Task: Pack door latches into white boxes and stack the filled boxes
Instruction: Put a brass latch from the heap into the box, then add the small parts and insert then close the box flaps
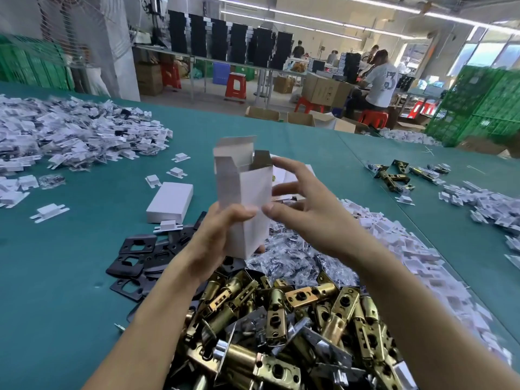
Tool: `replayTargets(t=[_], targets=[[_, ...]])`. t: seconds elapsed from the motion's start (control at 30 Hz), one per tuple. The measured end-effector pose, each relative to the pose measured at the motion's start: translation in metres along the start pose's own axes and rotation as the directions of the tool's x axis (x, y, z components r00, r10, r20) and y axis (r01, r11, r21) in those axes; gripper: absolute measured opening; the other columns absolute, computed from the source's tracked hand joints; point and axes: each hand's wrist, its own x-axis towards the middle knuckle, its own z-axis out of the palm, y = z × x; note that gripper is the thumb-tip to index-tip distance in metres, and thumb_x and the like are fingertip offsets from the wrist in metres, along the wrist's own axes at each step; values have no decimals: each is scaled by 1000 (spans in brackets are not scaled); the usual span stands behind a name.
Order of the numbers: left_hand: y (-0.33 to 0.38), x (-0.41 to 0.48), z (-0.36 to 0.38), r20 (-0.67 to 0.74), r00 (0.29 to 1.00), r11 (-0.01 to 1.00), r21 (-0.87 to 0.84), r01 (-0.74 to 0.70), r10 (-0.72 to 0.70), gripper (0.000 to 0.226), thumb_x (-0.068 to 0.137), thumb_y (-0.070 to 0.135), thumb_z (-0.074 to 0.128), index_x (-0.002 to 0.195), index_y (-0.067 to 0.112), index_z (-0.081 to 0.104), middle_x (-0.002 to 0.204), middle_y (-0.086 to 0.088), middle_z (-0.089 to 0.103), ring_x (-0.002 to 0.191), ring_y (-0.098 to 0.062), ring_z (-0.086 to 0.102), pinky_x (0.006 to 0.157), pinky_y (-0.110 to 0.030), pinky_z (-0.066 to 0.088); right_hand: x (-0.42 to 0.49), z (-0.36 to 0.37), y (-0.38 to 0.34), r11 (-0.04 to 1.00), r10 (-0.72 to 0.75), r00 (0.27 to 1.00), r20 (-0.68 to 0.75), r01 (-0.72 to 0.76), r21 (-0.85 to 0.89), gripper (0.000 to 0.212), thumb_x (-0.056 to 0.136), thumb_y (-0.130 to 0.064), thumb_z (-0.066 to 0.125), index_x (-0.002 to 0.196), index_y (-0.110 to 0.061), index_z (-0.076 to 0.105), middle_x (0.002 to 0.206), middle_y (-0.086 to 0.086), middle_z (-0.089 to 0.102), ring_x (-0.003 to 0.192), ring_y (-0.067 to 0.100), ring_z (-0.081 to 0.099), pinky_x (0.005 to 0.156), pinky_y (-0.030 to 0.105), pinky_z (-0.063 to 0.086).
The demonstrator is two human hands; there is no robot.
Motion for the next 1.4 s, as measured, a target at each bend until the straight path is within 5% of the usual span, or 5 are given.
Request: replayTargets(t=[0.37,0.67,0.93,1.2,1.4], targets=[[-2,5,2,-418,908,1000,6,-26,26,61,62,47,86,109,23,57,107,-12,69,83,-30,74,52,-40,57,-8,19,19,973,-69,991,-117,92,210,69,95,-14,65,139,-57,34,108,0,66,70,20,73,62,21,54],[-3,4,4,-181,978,988,134,-82,106,43,72,52,78,111,38,64,103,2,72,84,-21,74,53,-38,59,-9,16,24,990,-127,976,-174,135,38,60,92,-16,69,132,-51,40,88,4,53,66,30,65,62,46,59],[0,2,3,-229,972,999,21,-41,45,21,76,56,76,92,43,72,94,3,75,81,-25,74,48,-36,57,-18,-39,53,987,104,955,-278,-134,-91,50,92,-27,66,138,-28,49,92,-4,66,75,10,68,66,22,55],[7,1,4,-317,947,968,-215,-129,55,18,78,46,70,92,36,76,93,2,74,82,-19,73,50,-36,57,-61,-124,134,400,515,696,-499,-711,-578,53,89,-11,49,139,-27,50,136,20,53,119,40,49,102,49,44],[4,0,4,-262,961,972,-185,-143,92,17,84,35,65,97,41,73,98,7,74,86,-15,72,55,-39,59,-67,-126,145,375,563,713,-418,-671,-640,47,94,-14,50,135,-38,51,142,5,55,126,33,50,98,45,43]])
